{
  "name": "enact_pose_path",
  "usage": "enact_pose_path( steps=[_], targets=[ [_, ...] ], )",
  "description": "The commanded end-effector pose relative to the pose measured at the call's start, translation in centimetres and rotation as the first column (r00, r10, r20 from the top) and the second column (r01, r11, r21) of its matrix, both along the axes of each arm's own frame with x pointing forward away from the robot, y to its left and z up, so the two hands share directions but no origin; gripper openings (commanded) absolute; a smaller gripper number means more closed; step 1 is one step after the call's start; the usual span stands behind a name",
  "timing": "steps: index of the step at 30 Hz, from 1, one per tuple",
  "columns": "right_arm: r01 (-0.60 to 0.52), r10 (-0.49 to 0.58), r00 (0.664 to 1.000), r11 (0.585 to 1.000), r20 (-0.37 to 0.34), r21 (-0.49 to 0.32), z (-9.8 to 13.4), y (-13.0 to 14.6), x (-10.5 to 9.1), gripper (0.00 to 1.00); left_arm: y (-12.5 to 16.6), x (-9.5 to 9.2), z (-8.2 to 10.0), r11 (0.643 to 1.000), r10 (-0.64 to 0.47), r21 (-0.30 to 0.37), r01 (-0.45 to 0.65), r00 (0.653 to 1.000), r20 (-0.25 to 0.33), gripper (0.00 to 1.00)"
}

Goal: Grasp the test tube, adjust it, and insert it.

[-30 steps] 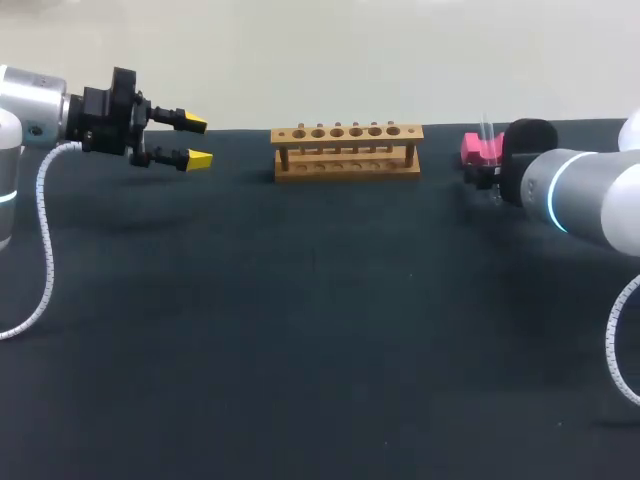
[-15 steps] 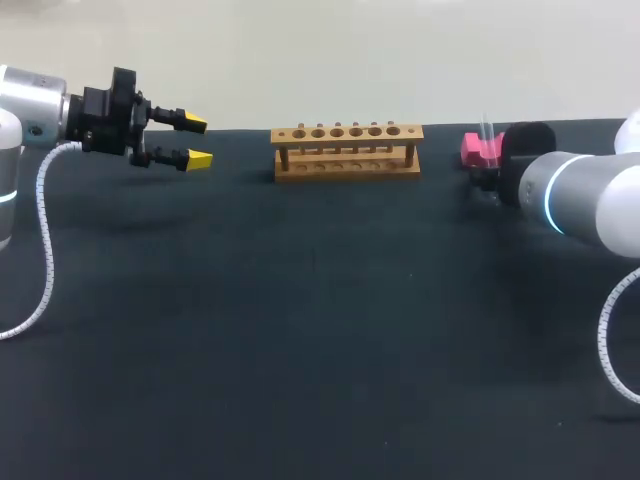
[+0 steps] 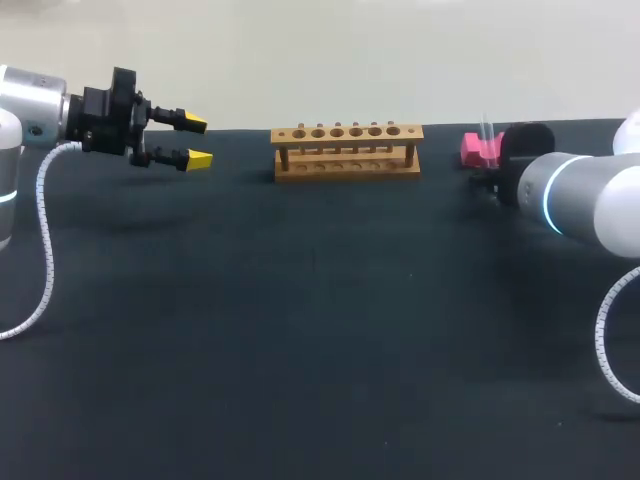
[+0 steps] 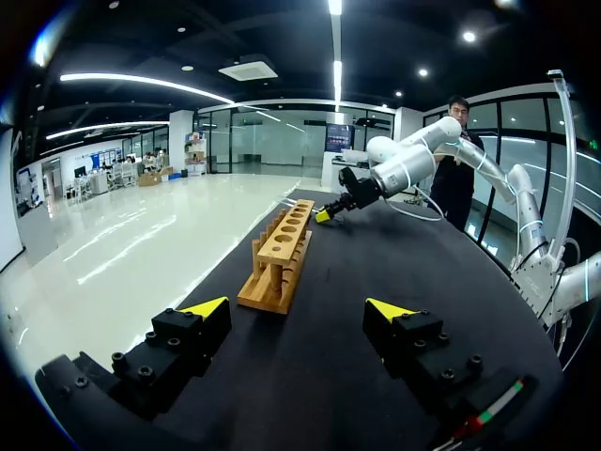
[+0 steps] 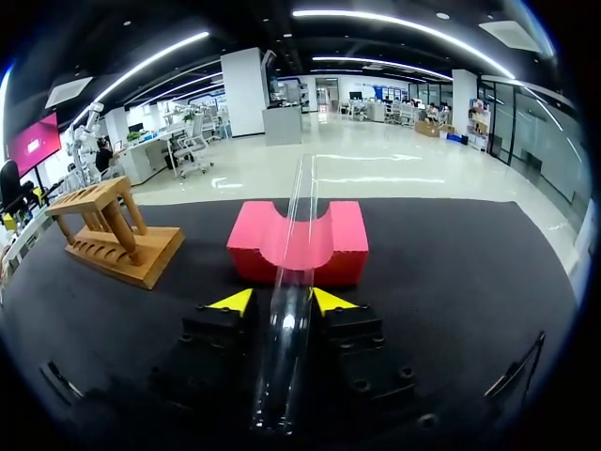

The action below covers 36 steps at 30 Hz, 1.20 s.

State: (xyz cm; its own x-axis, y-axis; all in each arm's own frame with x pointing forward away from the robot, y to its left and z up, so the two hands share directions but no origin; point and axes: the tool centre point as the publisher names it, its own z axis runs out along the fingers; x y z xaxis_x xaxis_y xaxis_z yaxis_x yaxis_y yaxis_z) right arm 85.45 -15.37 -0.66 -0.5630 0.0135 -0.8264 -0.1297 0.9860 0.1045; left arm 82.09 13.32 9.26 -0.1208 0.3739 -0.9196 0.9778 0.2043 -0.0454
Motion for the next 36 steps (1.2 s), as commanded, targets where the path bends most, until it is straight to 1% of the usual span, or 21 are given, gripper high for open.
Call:
enact_pose_path(
  steps=[1, 5, 6, 7, 13, 19, 23, 30, 36],
  targets=[
    [-0.303, 0.209, 0.896, 0.932, 0.391, 0.198, -0.3, -0.3, -0.2, 0.17, 0.0, 0.0, -0.1, 1.000, 0.000, -0.002, 0.000, 1.000, 0.003, 1.00],
    [-0.301, 0.208, 0.898, 0.933, 0.389, 0.197, -0.2, -0.3, -0.3, 0.06, 0.0, 0.0, -0.1, 1.000, 0.000, -0.002, 0.000, 1.000, 0.003, 1.00],
    [-0.300, 0.207, 0.898, 0.933, 0.388, 0.198, -0.2, -0.3, -0.3, 0.01, 0.0, 0.0, -0.1, 1.000, 0.000, -0.002, 0.000, 1.000, 0.003, 1.00],
    [-0.300, 0.206, 0.898, 0.933, 0.388, 0.198, -0.2, -0.3, -0.3, 0.00, 0.0, 0.0, -0.1, 1.000, 0.000, -0.002, 0.000, 1.000, 0.003, 1.00],
    [-0.289, 0.195, 0.901, 0.936, 0.387, 0.201, -0.1, -0.2, -0.4, 0.00, 0.0, 0.0, -0.1, 1.000, 0.000, -0.002, 0.000, 1.000, 0.003, 1.00],
    [-0.255, 0.155, 0.903, 0.944, 0.400, 0.208, 0.8, -0.6, -0.8, 0.00, 0.0, 0.0, -0.1, 1.000, 0.000, -0.002, 0.000, 1.000, 0.003, 1.00],
    [-0.238, 0.131, 0.899, 0.947, 0.419, 0.214, 1.8, -0.7, -1.2, 0.00, 0.0, 0.0, -0.1, 1.000, 0.000, -0.002, 0.000, 1.000, 0.003, 1.00],
    [-0.202, 0.092, 0.895, 0.956, 0.437, 0.211, 3.5, -0.4, -2.7, 0.00, 0.0, 0.0, -0.1, 1.000, 0.000, -0.002, 0.000, 1.000, 0.003, 1.00],
    [-0.145, 0.039, 0.892, 0.968, 0.450, 0.204, 5.1, 0.4, -4.4, 0.00, 0.0, 0.0, -0.1, 1.000, 0.000, -0.002, 0.000, 1.000, 0.003, 1.00]
  ],
)
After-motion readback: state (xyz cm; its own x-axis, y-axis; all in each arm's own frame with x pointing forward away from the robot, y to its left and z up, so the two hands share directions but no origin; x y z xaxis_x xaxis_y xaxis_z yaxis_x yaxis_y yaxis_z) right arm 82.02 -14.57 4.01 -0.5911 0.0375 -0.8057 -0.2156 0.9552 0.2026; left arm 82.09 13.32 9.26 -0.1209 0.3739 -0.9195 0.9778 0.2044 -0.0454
